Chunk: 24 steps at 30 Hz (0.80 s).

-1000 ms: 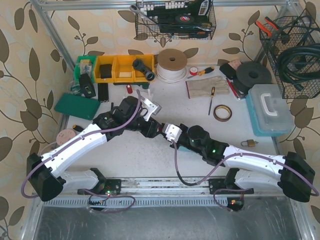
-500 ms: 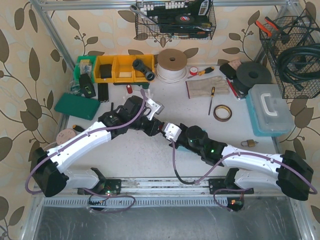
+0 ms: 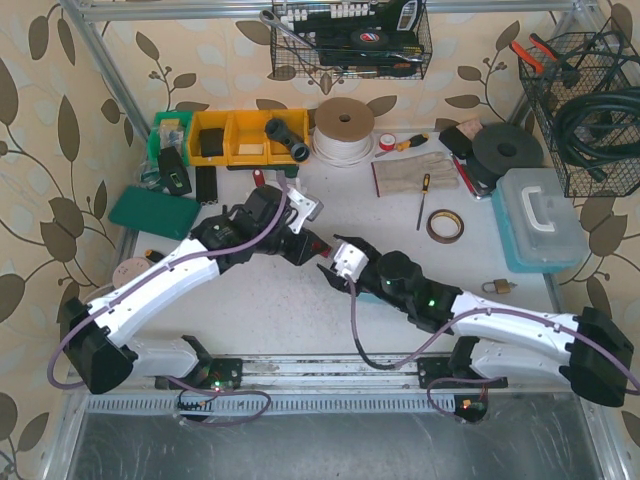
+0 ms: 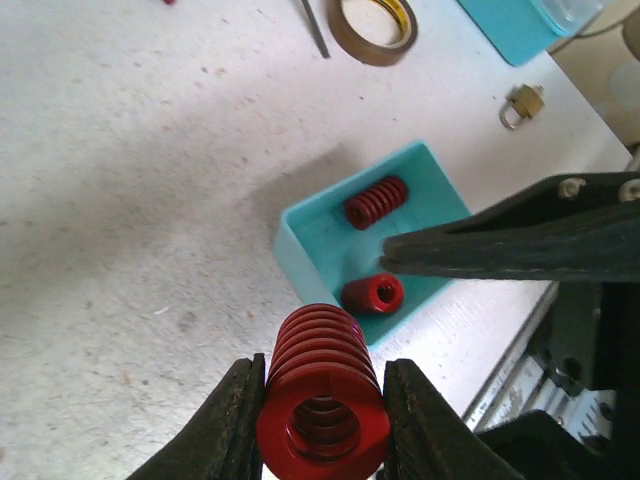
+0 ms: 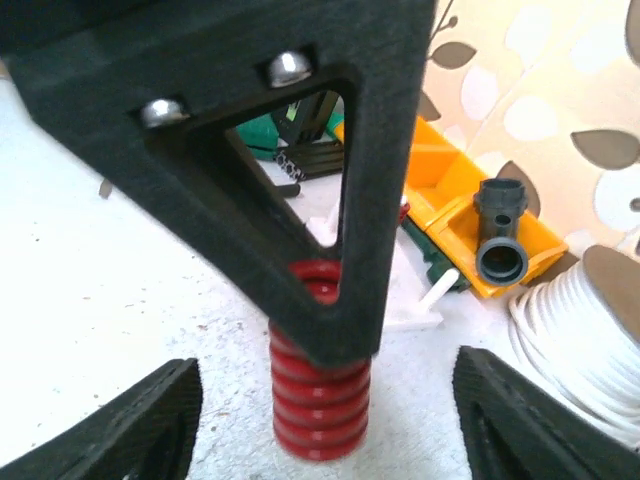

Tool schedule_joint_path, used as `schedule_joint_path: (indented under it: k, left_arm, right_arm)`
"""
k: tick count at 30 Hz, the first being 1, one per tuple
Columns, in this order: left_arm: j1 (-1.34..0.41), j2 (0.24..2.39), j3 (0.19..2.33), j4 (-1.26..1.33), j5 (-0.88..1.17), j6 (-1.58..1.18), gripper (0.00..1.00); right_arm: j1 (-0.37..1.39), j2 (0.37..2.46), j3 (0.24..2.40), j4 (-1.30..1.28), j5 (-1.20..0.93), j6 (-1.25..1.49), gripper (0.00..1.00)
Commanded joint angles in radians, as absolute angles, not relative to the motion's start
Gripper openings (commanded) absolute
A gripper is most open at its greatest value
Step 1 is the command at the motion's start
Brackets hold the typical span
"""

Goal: Install the large spring

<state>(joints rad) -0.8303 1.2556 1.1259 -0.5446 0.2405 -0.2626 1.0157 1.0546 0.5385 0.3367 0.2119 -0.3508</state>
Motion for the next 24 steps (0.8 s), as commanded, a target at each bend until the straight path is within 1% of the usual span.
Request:
schedule_joint_path:
  k: [1,2,3,7,10,11,18,24]
  left_arm:
    - [-0.795,1.237,1.227,-0.595,0.152,-0.243,0.00]
    - [-0.786,1.239,1.242,-0.604,0.134,-0.238,0.00]
    - [-0.777,1.241,1.257,-0.617,0.099,-0.228,0.00]
    - [-0.734,1.279,1.328,-0.677,-0.073,-0.178,0.00]
    - [-0.689,1.321,1.359,-0.705,-0.215,-0.151,0.00]
    - [-0.661,1.336,1.362,-0.703,-0.233,-0.149,0.00]
    - [-0.441,1.469,1.373,-0.671,-0.214,-0.137,0.00]
    - [-0.363,1.570,1.392,-0.633,-0.211,-0.144,0.00]
  right_arm:
    - [1.022,0.991,0.559,0.274,0.242,-0.332,0.82]
    - [1.023,0.978,0.561,0.260,0.256,-0.329,0.94]
    - [1.023,0.962,0.558,0.255,0.272,-0.322,0.99]
    - [1.020,0.899,0.532,0.254,0.395,-0.278,1.00]
    - [1.000,0.876,0.567,0.152,0.450,-0.172,1.00]
    - [0.994,0.875,0.573,0.133,0.459,-0.150,1.00]
    - [0.970,0.816,0.508,0.170,0.488,-0.111,1.00]
    - [0.945,0.823,0.506,0.170,0.478,-0.092,1.00]
